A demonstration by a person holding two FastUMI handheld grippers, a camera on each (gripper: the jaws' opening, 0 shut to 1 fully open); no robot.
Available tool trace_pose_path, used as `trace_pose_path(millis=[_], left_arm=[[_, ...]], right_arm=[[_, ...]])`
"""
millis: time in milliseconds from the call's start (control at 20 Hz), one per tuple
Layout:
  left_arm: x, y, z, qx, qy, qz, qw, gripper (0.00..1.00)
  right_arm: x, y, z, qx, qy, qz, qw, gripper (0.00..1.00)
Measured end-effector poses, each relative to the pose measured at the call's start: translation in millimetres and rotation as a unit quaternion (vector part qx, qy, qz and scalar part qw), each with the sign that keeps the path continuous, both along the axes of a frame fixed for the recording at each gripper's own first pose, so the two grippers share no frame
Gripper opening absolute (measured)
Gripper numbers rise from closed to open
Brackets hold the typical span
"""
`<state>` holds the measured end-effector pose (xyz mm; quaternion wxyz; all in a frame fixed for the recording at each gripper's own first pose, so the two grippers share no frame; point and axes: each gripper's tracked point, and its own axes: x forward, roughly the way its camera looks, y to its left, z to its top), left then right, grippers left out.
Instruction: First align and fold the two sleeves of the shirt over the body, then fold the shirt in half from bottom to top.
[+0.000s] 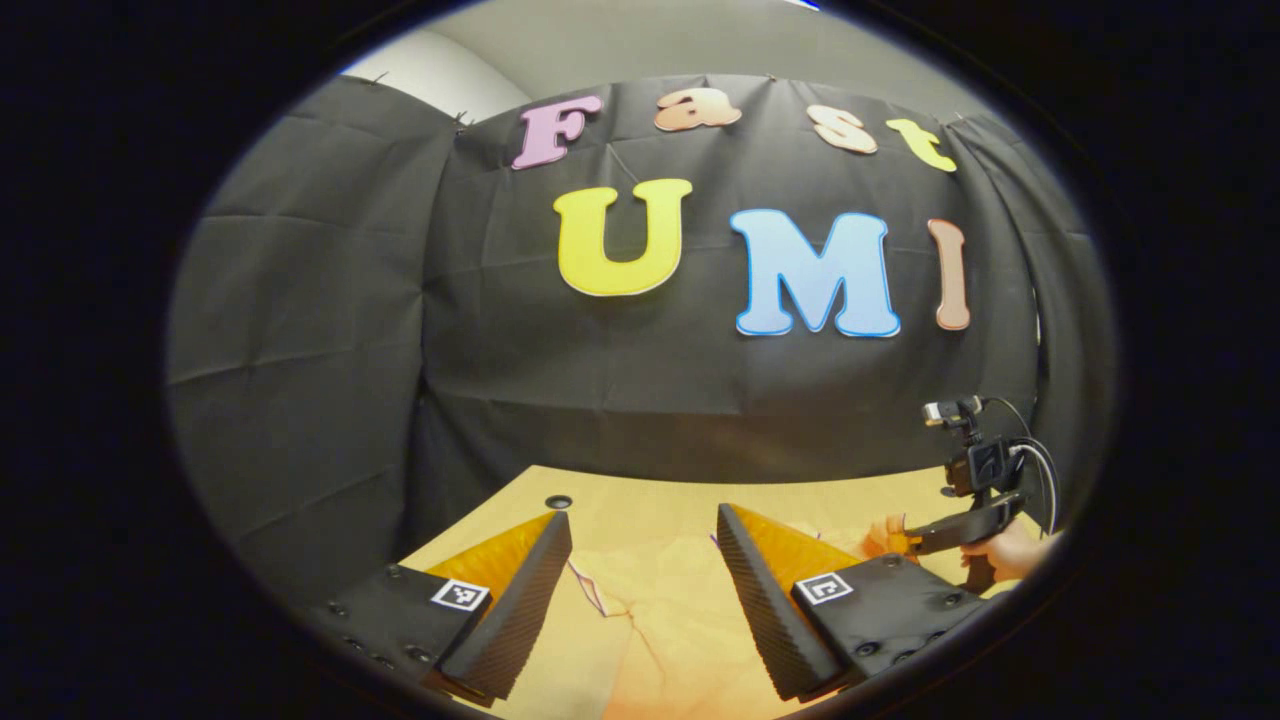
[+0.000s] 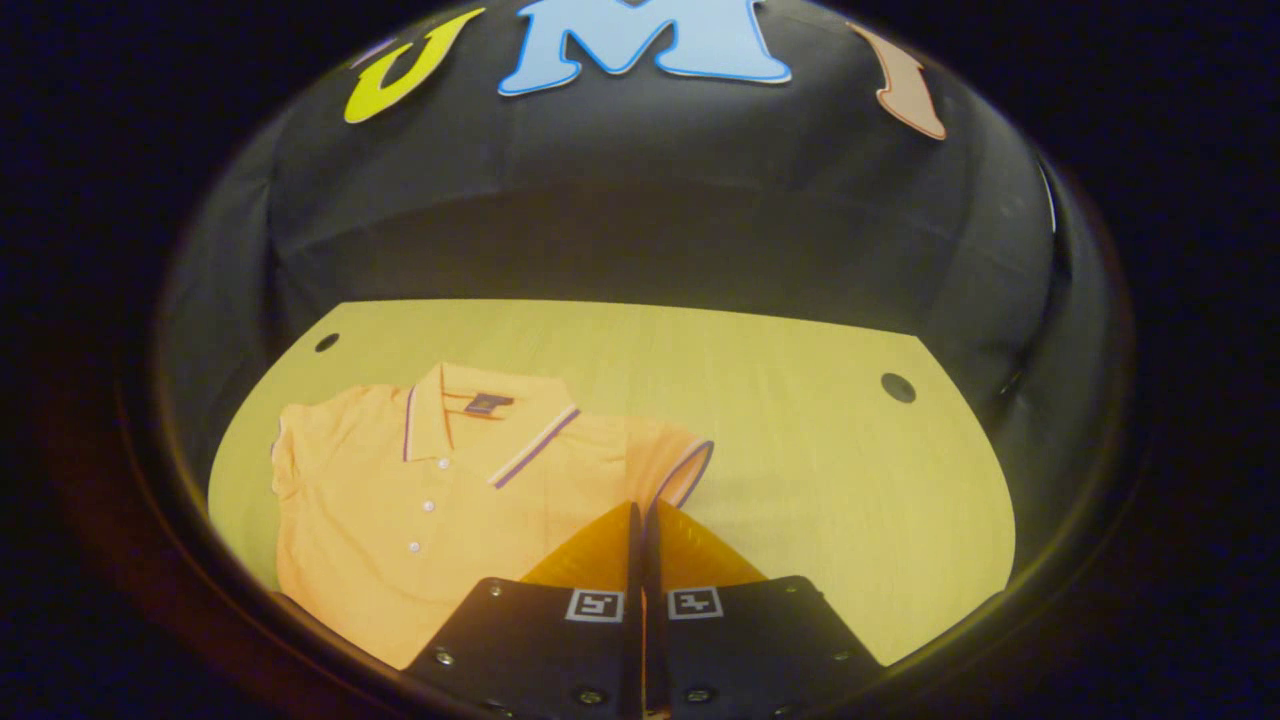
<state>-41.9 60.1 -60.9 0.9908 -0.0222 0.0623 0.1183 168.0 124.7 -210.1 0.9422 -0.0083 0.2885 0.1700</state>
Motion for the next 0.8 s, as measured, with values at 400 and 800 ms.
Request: trace_pose_path(millis=[400, 800], left_arm=[[4.0, 28.9, -23.7, -0.015, 0.018, -0.001, 1.000, 0.95], [50.6, 54.9, -68.4, -0.025, 0.050, -0.057, 0.997, 0.96]], right_arm=[[-19.3, 34.2, -15.2, -0.024, 0.020, 0.032, 0.999, 0.02], [-36.9, 34.5, -27.9, -0.046, 0.046, 0.007, 0.998, 0.19]])
